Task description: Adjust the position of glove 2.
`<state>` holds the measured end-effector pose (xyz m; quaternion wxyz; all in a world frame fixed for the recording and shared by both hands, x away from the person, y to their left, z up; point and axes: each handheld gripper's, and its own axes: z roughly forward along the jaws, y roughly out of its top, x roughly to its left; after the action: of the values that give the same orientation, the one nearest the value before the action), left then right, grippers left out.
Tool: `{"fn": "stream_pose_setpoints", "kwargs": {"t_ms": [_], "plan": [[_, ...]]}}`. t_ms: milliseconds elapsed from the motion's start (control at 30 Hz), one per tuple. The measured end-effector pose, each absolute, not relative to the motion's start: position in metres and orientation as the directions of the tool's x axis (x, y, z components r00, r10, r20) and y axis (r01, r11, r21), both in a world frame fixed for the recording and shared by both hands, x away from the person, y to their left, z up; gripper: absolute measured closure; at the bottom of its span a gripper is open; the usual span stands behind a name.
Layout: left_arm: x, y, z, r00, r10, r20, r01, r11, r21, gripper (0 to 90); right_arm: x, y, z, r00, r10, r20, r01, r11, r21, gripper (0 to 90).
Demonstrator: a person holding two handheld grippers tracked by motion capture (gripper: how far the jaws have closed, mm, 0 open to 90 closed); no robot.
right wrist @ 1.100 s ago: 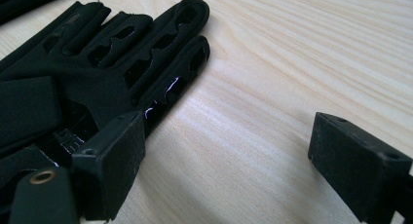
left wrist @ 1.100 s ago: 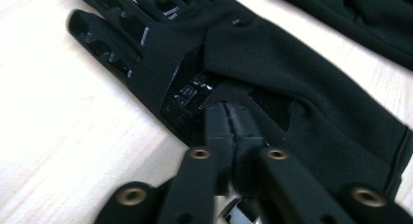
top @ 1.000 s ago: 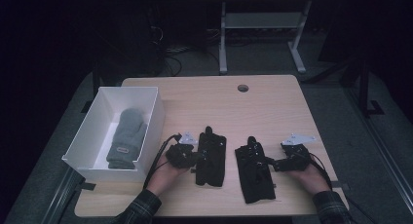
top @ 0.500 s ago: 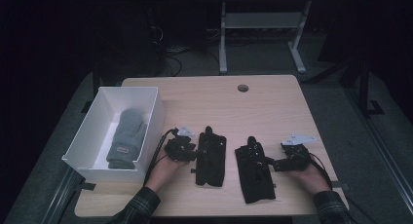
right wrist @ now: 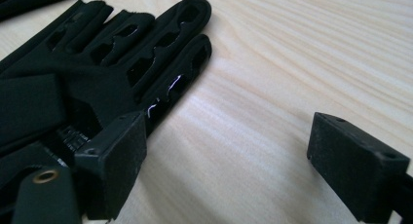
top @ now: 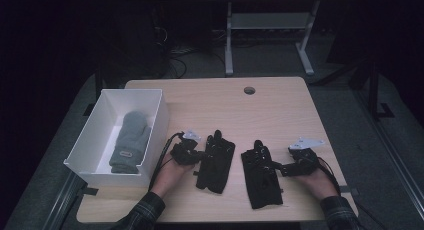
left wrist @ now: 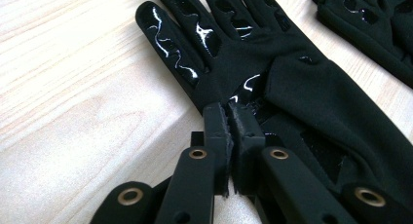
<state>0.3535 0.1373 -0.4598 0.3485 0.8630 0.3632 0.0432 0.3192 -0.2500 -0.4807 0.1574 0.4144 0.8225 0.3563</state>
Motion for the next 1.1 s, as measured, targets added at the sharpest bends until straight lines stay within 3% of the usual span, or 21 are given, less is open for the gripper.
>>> {"fn": "stream_pose_setpoints", "kwargs": {"t_ms": [133,300,500,1100], "plan": [[0.354,0.140,-0.457,0.730,0.656,-0.192,0.605,-0.488,0.629,88.1,0.314,-0.253,-0.475,-0.636,0.767,0.084,0.582,0.406,0.704,31.1],[0.352,0.147,-0.453,0.724,0.650,-0.232,0.620,-0.465,0.632,88.3,0.304,-0.253,-0.466,-0.714,0.690,0.119,0.554,0.453,0.698,69.6],[0.345,0.151,-0.449,0.728,0.626,-0.281,0.630,-0.449,0.633,88.2,0.290,-0.248,-0.466,-0.773,0.619,0.139,0.529,0.507,0.681,87.1],[0.336,0.142,-0.444,0.746,0.565,-0.352,0.634,-0.442,0.635,88.2,0.287,-0.226,-0.467,-0.813,0.558,0.168,0.506,0.535,0.676,90.0]]}}
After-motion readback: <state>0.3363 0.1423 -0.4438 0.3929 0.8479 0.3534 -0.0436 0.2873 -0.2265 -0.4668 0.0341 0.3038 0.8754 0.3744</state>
